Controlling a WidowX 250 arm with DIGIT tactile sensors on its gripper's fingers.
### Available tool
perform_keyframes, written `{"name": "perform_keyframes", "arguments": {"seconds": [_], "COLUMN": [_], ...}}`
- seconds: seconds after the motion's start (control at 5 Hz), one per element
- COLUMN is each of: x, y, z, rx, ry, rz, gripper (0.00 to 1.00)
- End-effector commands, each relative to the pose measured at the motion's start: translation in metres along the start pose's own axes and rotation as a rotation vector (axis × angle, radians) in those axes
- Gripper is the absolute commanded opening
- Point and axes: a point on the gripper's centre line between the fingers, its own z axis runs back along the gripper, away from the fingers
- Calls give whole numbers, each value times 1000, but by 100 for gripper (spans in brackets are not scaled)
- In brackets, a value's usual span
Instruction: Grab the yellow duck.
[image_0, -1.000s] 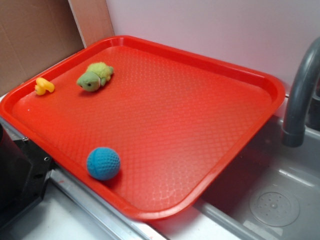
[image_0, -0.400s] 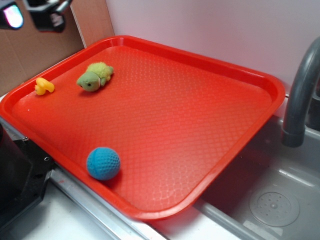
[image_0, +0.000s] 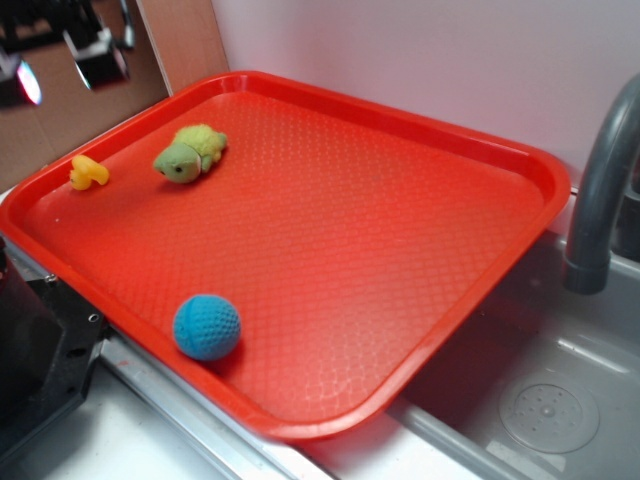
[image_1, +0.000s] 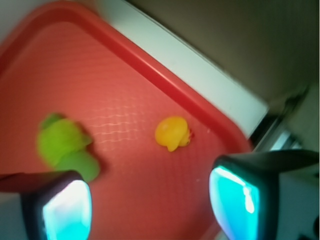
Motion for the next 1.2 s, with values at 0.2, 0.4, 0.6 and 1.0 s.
{"name": "perform_keyframes", "arguments": {"seconds": [0.2,0.4,0.6,1.0], "x": [5,18,22,17], "y": [36,37,34,27], "z": [-32,-48,-60,-66], "rx": [129,141,162,204], "ry": [-136,-112,-103,-89], "rz": [318,266,242,217], "gripper": [100,100,100,0]}}
